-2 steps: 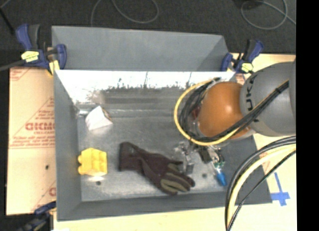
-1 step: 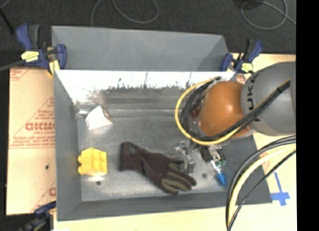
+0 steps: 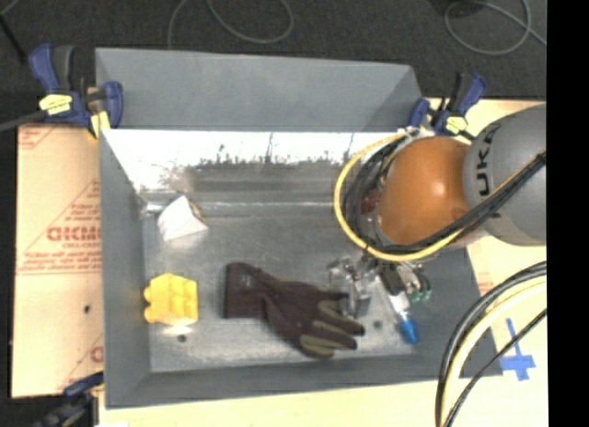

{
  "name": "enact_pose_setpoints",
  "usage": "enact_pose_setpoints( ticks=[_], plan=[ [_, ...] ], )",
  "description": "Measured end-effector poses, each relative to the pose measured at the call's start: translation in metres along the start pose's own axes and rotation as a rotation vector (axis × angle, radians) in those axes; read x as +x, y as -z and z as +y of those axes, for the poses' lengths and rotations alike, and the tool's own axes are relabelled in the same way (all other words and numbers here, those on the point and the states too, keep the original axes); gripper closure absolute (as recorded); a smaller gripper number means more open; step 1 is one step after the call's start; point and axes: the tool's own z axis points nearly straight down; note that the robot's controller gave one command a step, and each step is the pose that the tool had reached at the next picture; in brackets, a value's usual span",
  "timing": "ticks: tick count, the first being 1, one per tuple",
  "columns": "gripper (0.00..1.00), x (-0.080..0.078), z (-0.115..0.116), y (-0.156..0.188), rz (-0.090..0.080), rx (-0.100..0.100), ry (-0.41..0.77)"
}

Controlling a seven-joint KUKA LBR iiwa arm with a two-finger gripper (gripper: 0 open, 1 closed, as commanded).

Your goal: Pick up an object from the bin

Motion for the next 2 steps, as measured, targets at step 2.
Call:
enact_pose_setpoints(
  ticks=[2],
  plan=[
    [1.0, 0.001, -0.01, 0.009, -0.019, 0.006, -0.021]
  ],
)
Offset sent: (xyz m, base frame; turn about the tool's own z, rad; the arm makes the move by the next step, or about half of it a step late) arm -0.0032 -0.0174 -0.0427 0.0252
